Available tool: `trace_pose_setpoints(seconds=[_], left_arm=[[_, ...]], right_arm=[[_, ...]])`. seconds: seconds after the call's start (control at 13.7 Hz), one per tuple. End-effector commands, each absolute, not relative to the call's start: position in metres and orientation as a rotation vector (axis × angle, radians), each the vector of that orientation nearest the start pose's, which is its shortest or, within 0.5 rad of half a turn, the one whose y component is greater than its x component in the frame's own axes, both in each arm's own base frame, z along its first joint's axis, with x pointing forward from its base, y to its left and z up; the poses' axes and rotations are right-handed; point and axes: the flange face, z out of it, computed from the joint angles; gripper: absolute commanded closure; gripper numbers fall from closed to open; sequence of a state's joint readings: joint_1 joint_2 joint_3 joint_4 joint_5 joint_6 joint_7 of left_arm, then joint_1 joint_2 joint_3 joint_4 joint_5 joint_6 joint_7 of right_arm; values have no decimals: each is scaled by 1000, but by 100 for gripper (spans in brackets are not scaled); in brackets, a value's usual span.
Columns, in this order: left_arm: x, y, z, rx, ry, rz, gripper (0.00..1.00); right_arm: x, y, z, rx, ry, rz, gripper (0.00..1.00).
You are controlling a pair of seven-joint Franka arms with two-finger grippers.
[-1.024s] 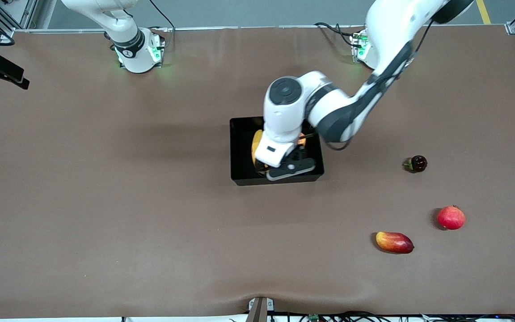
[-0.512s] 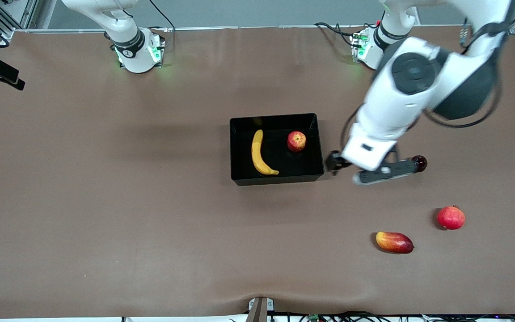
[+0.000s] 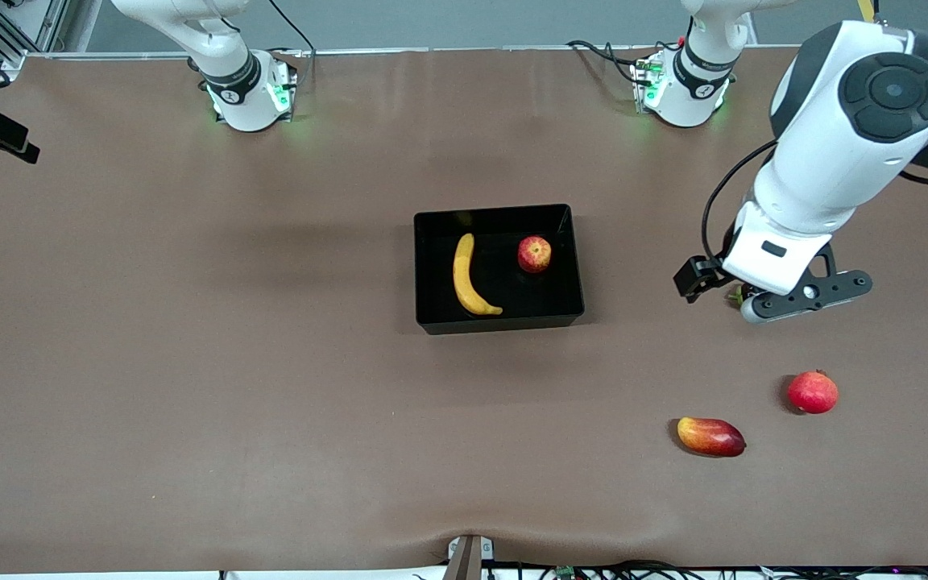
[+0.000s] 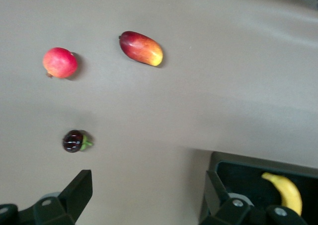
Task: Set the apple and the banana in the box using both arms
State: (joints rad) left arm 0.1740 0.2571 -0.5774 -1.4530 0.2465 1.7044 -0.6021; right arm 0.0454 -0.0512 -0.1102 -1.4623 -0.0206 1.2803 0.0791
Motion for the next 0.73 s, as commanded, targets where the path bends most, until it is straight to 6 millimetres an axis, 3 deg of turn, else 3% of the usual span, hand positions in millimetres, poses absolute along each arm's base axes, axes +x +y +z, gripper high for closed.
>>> trace_pose_setpoints(seconds=[0.0,0.37,0.66], left_arm=[[588,-164,585,-3038,-201,-109,0],[570,-106,627,-3100,-123,-75,0],[560,-67,646,-3121,-9,-70,0]], right_arm=[[506,-37,681,-3144,227,206,0],[506,-37,681,-3144,230,208,0],[508,-34,680,-3145,227,206,0]])
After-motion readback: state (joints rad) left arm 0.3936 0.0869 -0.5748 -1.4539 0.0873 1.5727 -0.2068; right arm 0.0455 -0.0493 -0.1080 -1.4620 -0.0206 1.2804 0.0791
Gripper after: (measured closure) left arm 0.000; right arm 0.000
